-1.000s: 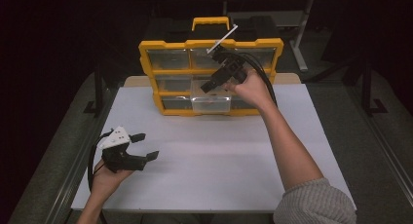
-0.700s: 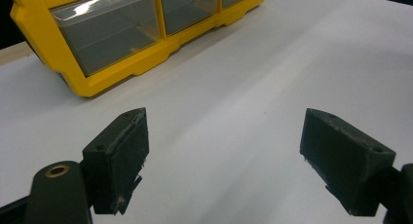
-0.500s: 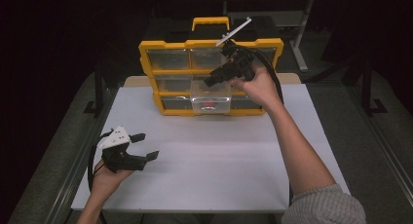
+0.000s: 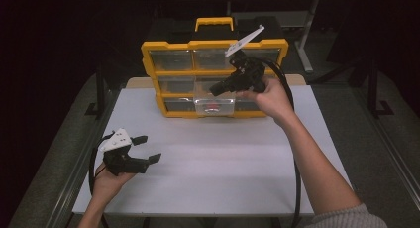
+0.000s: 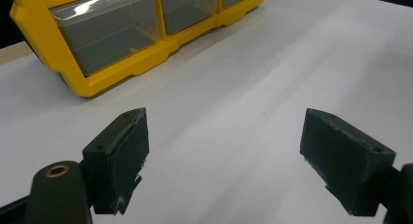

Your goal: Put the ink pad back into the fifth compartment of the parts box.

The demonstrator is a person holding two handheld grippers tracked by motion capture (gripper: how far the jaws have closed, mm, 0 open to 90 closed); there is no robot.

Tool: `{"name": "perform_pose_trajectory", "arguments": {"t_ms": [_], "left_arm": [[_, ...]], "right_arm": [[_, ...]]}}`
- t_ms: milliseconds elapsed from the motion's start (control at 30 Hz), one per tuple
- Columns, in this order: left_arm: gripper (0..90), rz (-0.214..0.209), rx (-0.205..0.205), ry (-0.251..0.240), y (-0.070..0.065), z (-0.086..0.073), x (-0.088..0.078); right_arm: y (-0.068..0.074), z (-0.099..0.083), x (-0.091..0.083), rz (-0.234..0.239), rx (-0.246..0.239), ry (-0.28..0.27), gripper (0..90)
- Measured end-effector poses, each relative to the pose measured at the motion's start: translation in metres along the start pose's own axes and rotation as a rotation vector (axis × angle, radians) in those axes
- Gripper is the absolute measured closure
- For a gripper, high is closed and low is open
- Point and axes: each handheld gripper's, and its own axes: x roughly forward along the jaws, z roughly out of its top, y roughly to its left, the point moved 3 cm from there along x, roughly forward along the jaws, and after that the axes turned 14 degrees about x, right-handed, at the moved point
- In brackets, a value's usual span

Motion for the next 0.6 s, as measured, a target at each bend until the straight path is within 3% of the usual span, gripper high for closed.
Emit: {"name": "perform_pose_trajectory", "arguments": {"t_ms": [400,600], "left_arm": [[17.9,0.008,-0.009,-0.009,0.000,-0.001,0.000],[17.8,0.004,0.017,0.008,0.002,-0.002,-0.001]], "right_arm": [[0.015,-0.031,0.005,0.030,-0.002,0.001,88.7],[0.020,-0.040,0.010,0.033,-0.012,0.011,88.7]]}}
